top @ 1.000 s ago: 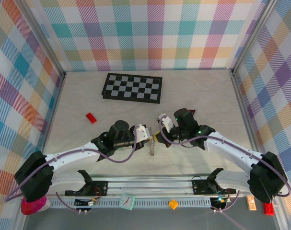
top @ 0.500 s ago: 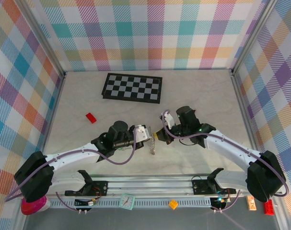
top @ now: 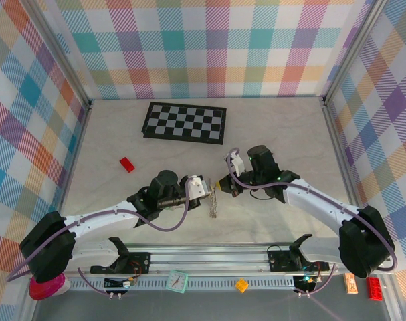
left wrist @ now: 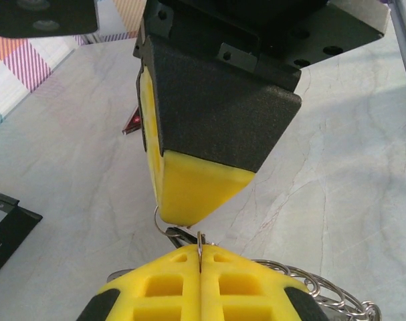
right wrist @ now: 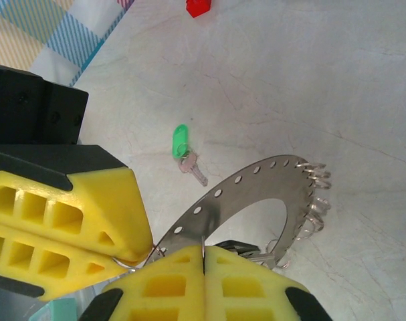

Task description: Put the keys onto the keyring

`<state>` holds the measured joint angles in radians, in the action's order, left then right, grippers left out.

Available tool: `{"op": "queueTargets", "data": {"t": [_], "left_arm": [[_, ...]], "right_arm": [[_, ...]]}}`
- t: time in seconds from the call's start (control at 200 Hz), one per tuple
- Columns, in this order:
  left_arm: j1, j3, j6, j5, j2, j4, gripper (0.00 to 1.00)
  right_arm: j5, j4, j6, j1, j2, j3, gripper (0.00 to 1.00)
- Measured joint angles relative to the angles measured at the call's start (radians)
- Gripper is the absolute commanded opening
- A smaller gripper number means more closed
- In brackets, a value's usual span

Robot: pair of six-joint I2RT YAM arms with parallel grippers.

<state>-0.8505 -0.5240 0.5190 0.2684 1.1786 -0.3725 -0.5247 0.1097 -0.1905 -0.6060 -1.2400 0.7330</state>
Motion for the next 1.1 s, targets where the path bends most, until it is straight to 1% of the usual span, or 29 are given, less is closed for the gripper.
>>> {"op": "queueTargets", "data": {"t": [0.195,0.34,0.48,0.67,1.1], "left_arm": [[0.0,-0.001,-0.11,-0.047,0.0,0.013,0.0],[0.0,-0.004,-0.205,-0.071,-0.002,0.023,0.0],[0.0,-0.004,-0.259,-0.078,-0.005,0.029,0.0],[0.0,-0.004,-0.278,-0.076,-0.005,0.029,0.0],[0.0,-0.004,-0.28,-0.061,-0.005,0.029,0.0]], "right_arm": [[0.037,0.012,0.074,0.0,0.051,-0.017,0.0],[0.01,0.01,0.104,-0.007,0.049,-0.017,0.0],[-0.03,0.011,0.121,-0.018,0.03,-0.017,0.0],[-0.057,0.001,0.124,-0.031,0.001,-0.016,0.0],[-0.059,-0.046,0.114,-0.035,-0.009,-0.015,0.0]]}}
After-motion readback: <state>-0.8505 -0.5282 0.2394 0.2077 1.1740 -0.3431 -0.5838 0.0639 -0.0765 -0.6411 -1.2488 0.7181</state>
